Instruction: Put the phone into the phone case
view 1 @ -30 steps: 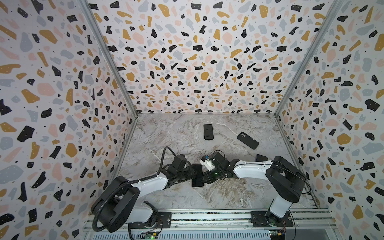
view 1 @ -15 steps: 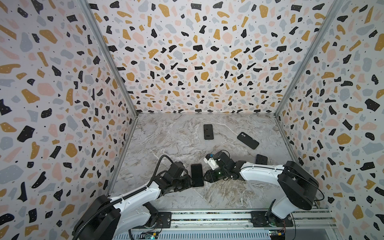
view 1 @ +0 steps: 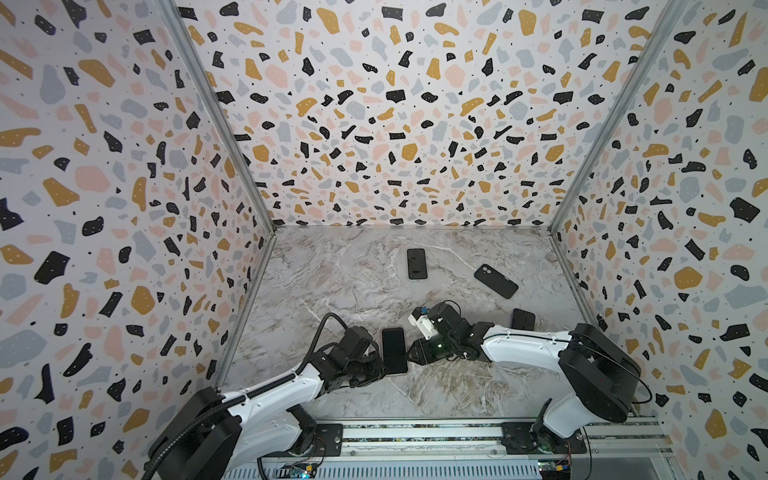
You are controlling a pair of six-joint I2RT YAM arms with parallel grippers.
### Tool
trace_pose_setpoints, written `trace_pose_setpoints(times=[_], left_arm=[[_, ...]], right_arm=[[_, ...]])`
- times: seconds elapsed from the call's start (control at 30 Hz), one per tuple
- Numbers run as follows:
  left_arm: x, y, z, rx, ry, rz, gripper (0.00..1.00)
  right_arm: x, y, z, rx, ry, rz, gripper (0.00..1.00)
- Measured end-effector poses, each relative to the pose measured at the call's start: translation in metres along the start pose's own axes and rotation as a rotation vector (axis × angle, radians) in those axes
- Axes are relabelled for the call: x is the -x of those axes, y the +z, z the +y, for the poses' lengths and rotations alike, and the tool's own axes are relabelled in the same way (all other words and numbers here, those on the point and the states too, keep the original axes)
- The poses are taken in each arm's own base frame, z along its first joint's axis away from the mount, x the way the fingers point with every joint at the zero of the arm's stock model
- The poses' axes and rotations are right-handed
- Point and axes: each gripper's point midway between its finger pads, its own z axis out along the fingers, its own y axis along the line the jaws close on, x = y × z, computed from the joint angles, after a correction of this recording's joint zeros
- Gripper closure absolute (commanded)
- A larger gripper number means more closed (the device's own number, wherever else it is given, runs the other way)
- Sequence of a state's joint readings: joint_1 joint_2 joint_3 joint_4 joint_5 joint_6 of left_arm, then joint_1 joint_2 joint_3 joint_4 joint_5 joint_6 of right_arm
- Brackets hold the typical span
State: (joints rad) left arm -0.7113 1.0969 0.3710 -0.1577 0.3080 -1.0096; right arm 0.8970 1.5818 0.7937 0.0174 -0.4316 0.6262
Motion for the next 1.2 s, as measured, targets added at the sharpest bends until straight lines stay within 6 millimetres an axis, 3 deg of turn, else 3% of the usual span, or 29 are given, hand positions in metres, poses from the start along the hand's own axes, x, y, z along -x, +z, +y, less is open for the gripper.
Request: trace_pose_setpoints(times=[0.47, 1.2], left_arm=[[0.0, 0.003, 0.002, 0.041, 0.025, 0.02, 0.87], [0.004, 0.004, 0.003, 0.074, 0.039, 0.024, 0.93]], right_arm=[[-0.011, 0.015, -0.007, -0.002, 0.014, 0.047, 0.71], [-0.026, 0.03, -0.01, 0.014, 0.022, 0.107, 0.71]])
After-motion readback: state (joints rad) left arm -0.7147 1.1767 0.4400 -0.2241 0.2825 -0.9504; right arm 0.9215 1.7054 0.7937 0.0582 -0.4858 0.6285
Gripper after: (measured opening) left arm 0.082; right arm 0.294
